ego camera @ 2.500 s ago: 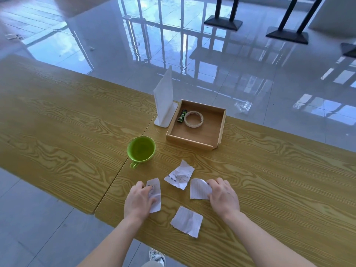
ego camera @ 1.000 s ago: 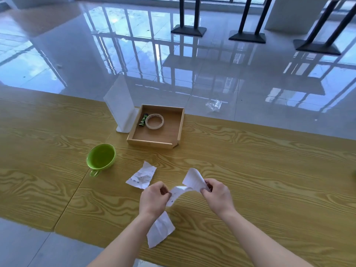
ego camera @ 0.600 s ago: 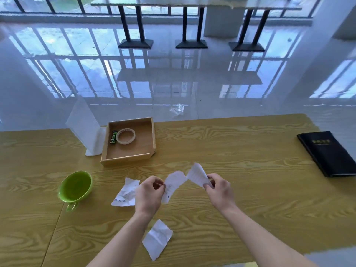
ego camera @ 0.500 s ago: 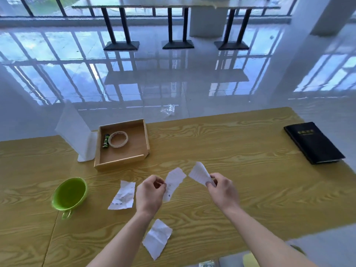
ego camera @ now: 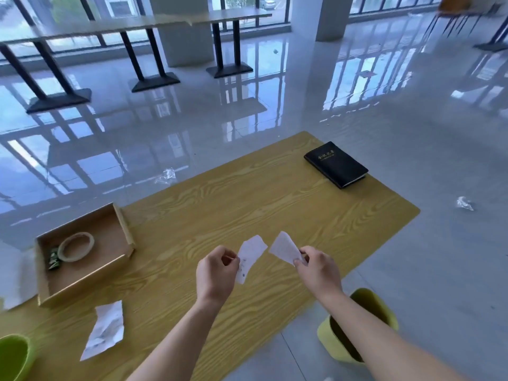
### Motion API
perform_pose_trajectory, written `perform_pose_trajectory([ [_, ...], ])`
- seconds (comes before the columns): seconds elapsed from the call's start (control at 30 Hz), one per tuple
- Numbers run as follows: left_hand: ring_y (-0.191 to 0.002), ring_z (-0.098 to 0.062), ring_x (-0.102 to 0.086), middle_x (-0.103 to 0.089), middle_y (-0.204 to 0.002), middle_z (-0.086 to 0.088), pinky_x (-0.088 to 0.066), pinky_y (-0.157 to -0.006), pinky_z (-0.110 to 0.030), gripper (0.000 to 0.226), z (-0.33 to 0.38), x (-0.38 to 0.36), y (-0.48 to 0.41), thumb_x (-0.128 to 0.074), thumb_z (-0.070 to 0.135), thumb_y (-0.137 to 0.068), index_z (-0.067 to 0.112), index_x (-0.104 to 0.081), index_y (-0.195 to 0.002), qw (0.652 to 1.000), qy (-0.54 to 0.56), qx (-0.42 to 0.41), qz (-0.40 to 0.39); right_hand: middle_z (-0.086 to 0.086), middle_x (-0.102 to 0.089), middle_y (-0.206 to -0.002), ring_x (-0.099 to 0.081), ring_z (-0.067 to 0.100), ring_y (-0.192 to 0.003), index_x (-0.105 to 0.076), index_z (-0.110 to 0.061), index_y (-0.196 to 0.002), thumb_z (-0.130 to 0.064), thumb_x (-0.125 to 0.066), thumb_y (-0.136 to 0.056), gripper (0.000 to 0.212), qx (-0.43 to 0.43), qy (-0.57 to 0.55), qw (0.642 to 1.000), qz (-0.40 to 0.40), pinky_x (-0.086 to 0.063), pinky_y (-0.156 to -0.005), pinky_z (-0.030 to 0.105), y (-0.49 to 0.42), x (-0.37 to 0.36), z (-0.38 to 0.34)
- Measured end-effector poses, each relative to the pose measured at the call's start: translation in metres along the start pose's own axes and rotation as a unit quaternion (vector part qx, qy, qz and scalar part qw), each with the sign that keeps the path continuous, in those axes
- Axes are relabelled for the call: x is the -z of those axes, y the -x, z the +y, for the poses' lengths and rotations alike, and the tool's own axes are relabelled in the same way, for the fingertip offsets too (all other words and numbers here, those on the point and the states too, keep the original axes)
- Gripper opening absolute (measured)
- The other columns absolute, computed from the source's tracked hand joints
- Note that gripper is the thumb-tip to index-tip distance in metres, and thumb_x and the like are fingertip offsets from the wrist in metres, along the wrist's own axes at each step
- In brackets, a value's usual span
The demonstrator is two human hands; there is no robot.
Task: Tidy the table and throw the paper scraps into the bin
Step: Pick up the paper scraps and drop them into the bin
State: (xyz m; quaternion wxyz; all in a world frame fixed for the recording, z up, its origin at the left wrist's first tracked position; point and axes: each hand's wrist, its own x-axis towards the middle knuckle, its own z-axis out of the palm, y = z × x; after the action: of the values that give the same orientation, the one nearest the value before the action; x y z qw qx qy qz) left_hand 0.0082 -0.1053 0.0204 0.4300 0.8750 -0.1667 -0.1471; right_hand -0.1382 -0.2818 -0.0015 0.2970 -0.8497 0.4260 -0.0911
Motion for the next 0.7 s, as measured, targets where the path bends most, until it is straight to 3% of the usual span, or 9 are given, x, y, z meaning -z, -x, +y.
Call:
perform_pose_trajectory([
  [0.1,-0.062,-0.001,-0.061,-0.066,-0.062,0.012,-0.045,-0.056,-0.020,0.016,0.028,-0.037,0.008,-0.073,0.018,-0.081,0.026,-0.065,-0.068,1.000,-0.009,-0.022,-0.017,0.000,-0.069,-0.088,-0.062,0.024,-0.083,-0.065,-0.017,-0.097,-0.029,-0.059,-0.090,0.015,-0.017,-0.002,1.000,0.017,-0.051,-0.067,0.035,-0.004,0.024,0.041],
  [0.3,-0.063,-0.006,-0.062,-0.066,-0.063,0.011,-0.048,-0.056,-0.025,0.016,0.082,-0.123,0.032,-0.072,0.016,-0.082,0.025,-0.066,-0.070,0.996,-0.024,-0.050,-0.063,-0.002,-0.068,-0.078,-0.059,0.023,-0.072,-0.062,-0.018,-0.087,-0.031,-0.059,-0.089,0.013,-0.047,0.015,0.998,0.035,-0.036,-0.053,0.029,-0.012,0.078,0.125],
  [0.5,-0.063,-0.009,-0.060,-0.065,-0.061,0.009,-0.048,-0.055,-0.026,0.018,0.135,-0.212,0.054,-0.071,0.015,-0.081,0.026,-0.065,-0.069,0.991,-0.027,-0.077,-0.104,0.002,-0.071,-0.081,-0.065,0.028,-0.078,-0.065,-0.017,-0.087,-0.032,-0.061,-0.087,0.015,-0.076,0.010,0.995,0.059,-0.044,-0.061,0.031,-0.016,0.132,0.205],
  [0.7,-0.058,-0.005,-0.057,-0.062,-0.058,0.010,-0.038,-0.049,-0.016,0.020,0.159,-0.273,0.071,-0.070,0.016,-0.080,0.028,-0.061,-0.067,0.982,-0.049,-0.095,-0.156,0.003,-0.071,-0.079,-0.064,0.028,-0.077,-0.065,-0.015,-0.084,-0.031,-0.062,-0.086,0.016,-0.148,-0.002,0.986,0.084,-0.048,-0.062,0.033,-0.007,0.160,0.262],
])
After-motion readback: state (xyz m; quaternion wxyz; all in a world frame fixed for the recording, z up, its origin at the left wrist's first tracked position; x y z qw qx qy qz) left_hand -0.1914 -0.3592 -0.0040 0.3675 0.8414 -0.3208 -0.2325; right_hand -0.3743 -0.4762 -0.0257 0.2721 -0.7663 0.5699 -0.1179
